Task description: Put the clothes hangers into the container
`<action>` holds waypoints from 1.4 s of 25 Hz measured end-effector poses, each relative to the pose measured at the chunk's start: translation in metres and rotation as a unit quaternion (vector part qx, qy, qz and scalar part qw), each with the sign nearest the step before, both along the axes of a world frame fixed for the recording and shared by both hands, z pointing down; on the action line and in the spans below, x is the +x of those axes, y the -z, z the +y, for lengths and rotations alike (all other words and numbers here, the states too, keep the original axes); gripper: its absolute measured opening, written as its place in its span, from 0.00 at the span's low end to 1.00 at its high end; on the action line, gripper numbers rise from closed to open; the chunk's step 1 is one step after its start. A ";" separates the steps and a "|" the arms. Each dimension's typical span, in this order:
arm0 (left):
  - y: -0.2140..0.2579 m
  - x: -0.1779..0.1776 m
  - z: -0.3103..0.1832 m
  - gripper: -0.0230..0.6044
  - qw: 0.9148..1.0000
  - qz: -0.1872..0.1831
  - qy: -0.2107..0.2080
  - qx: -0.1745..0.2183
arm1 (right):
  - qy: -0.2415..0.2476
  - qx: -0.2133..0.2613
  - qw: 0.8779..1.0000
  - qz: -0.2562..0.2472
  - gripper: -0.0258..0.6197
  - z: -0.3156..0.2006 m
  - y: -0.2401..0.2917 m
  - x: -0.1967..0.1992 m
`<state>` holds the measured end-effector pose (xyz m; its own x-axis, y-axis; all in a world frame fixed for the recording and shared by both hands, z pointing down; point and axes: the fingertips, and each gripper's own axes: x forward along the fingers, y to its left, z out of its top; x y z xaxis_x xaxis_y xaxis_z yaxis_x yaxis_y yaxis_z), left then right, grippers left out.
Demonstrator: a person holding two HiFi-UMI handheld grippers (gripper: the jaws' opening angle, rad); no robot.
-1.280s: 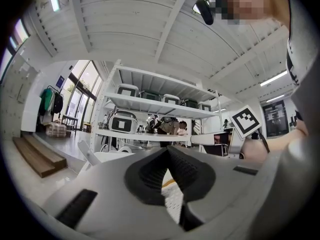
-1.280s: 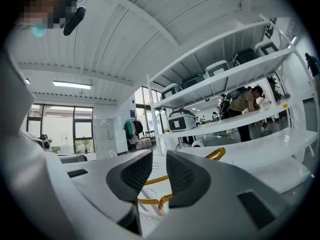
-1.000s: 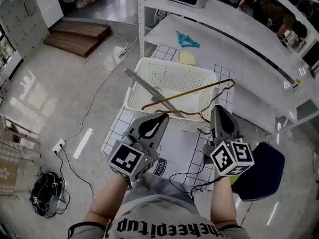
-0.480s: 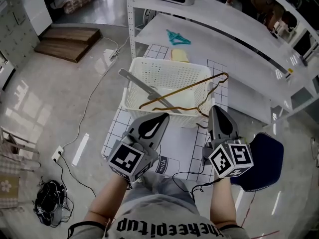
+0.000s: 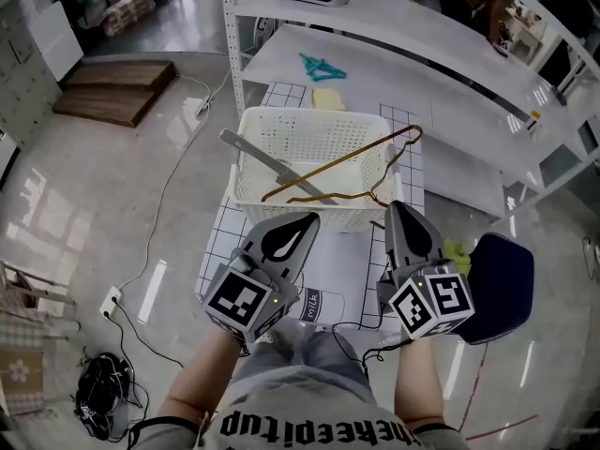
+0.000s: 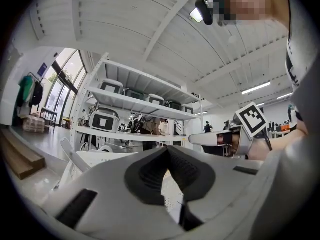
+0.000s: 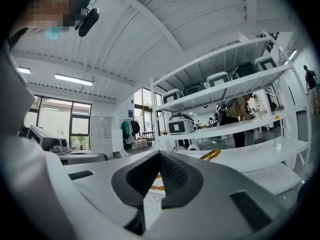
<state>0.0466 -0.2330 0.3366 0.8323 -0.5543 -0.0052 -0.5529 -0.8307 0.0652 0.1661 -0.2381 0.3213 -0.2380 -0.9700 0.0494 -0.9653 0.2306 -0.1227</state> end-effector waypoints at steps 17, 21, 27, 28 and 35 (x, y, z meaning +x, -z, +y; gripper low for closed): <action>0.007 -0.017 0.023 0.07 0.999 0.007 -0.042 0.023 | -0.004 0.010 1.000 0.005 0.03 0.038 0.005 -0.035; 0.007 -0.023 0.028 0.07 0.999 0.006 -0.048 0.023 | -0.004 0.012 1.000 0.008 0.03 0.045 0.004 -0.045; 0.008 -0.030 0.035 0.07 0.998 0.007 -0.057 0.026 | 0.003 0.020 1.000 0.009 0.03 0.054 0.005 -0.060; 0.008 -0.031 0.036 0.07 0.998 0.007 -0.059 0.026 | 0.003 0.022 1.000 0.010 0.03 0.055 0.006 -0.062; 0.010 -0.038 0.043 0.07 0.997 0.008 -0.067 0.032 | 0.009 0.028 0.999 0.017 0.03 0.063 0.007 -0.077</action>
<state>0.0082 -0.1900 0.3265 0.8980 -0.4369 -0.0517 -0.4366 -0.8995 0.0176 0.0894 -0.1748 0.3145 -0.2541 -0.9672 0.0034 -0.9644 0.2531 -0.0769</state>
